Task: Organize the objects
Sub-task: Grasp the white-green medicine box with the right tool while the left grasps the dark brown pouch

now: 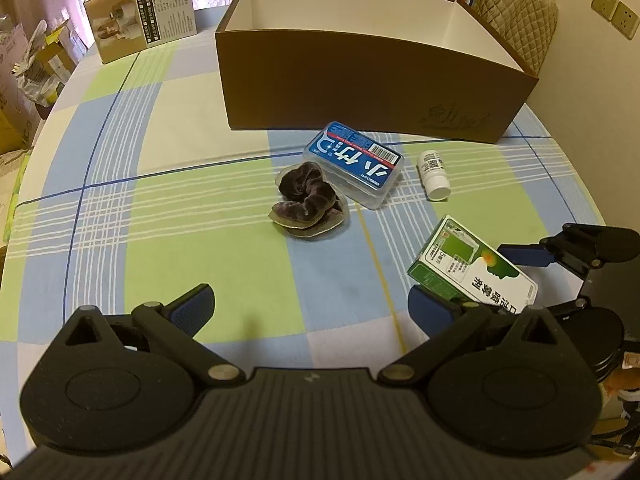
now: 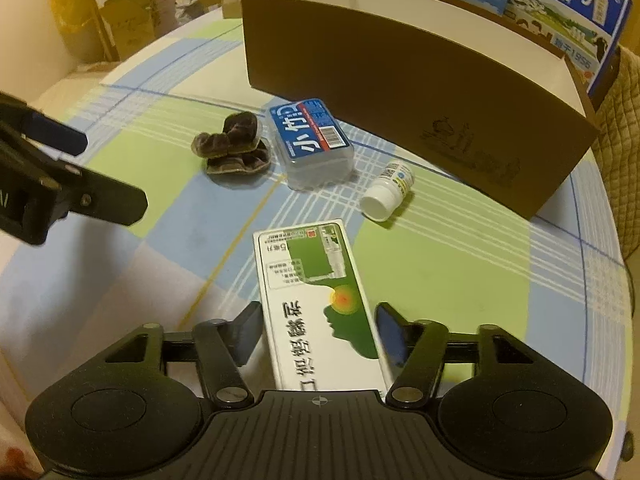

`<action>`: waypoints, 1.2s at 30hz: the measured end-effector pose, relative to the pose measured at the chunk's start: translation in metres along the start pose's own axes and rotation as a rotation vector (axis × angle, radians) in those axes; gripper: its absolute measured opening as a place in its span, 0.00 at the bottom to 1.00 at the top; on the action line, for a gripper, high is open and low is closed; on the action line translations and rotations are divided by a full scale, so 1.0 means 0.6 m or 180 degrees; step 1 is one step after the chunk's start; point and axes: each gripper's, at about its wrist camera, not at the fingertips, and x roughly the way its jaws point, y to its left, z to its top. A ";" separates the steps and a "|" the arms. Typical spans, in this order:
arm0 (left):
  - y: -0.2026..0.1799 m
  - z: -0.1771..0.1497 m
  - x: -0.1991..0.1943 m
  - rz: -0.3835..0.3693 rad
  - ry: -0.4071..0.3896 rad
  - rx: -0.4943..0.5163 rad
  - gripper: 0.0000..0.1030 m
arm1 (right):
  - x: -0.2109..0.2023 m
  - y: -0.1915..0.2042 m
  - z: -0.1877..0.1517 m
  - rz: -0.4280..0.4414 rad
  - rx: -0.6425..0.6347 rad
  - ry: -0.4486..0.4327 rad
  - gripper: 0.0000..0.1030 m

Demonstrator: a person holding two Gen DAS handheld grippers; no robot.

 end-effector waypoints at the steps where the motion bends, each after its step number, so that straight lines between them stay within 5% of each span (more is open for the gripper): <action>1: 0.000 0.001 0.002 -0.0004 0.0004 0.0001 0.98 | -0.001 -0.002 -0.001 0.0022 -0.0006 0.0001 0.54; 8: 0.008 0.007 0.017 -0.0031 -0.0008 0.0029 0.94 | -0.018 -0.033 -0.020 -0.0033 0.0222 0.0043 0.53; 20: 0.011 0.045 0.077 0.0094 -0.0050 0.0298 0.88 | -0.039 -0.153 -0.053 -0.0535 0.1051 0.0094 0.53; 29: 0.008 0.091 0.132 -0.0079 -0.0053 0.0495 0.84 | -0.038 -0.192 -0.060 -0.0601 0.1341 0.0139 0.53; 36: 0.002 0.105 0.167 -0.0102 0.0035 0.0617 0.68 | -0.032 -0.191 -0.057 -0.0592 0.1359 0.0166 0.53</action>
